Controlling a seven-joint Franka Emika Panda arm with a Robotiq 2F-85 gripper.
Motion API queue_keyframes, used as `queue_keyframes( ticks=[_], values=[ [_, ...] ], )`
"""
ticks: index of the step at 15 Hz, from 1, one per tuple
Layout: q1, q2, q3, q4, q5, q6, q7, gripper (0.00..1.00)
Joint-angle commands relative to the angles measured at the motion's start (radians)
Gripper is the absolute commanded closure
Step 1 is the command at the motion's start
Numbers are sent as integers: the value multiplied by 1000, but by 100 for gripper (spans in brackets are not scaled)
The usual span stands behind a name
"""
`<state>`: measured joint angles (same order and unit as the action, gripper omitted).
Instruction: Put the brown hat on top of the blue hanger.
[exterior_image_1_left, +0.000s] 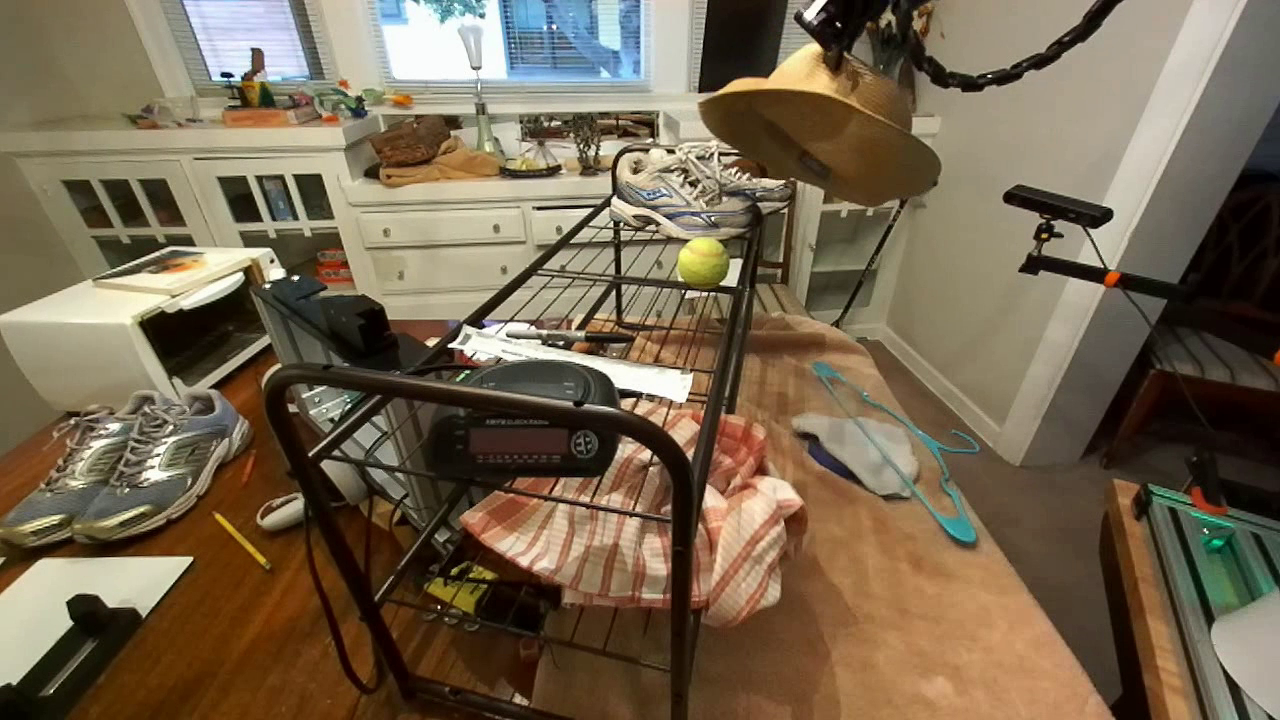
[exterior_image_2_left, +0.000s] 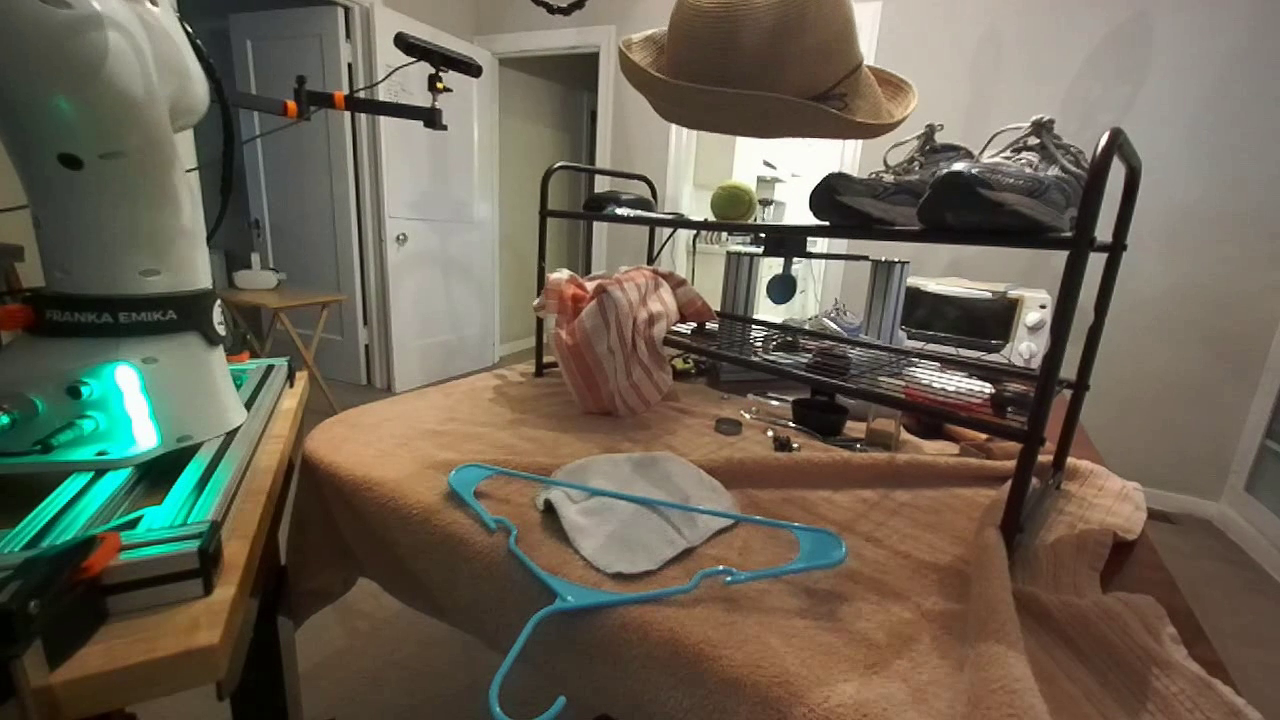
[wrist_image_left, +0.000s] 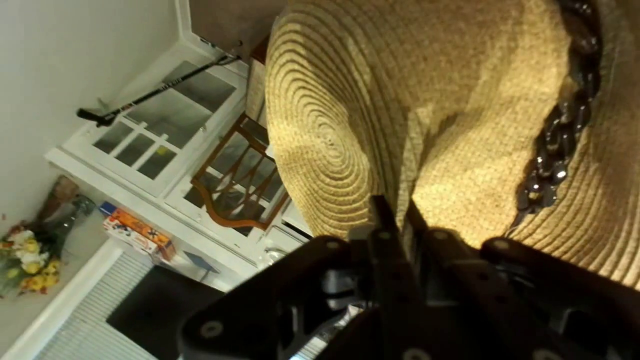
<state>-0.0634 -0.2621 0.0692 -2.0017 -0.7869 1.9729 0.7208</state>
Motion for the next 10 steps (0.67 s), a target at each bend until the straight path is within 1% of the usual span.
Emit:
queue_keyframes(
  ticks=[1,4,10],
  values=[
    [-36,-20,-20,-37,-52,-55,81,98],
    [-63,-7,-54,-49,-74,-81,118,98],
    [-97,45,-122,-109,-65,-70,138,98]
  ],
)
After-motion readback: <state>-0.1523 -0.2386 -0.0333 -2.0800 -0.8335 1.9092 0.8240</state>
